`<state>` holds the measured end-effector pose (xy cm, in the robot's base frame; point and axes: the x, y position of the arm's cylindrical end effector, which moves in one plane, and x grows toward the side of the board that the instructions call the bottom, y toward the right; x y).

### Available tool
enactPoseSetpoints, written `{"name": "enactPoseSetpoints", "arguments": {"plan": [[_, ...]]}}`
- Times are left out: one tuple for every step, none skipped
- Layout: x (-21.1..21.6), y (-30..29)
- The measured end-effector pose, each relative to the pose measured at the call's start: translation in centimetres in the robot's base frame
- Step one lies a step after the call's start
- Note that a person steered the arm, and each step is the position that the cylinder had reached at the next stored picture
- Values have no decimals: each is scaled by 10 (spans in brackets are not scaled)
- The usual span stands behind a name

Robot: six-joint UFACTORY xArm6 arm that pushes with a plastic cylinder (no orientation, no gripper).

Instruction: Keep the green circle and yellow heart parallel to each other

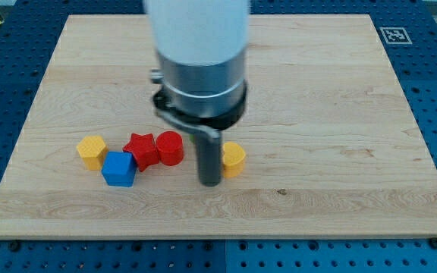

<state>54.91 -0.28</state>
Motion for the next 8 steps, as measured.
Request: {"name": "enactPoseSetpoints", "arguments": {"plan": [[-13,37],[-13,37],[-37,37],[-47,37],[-44,35],[-33,30],[-27,76],[-22,83]]}}
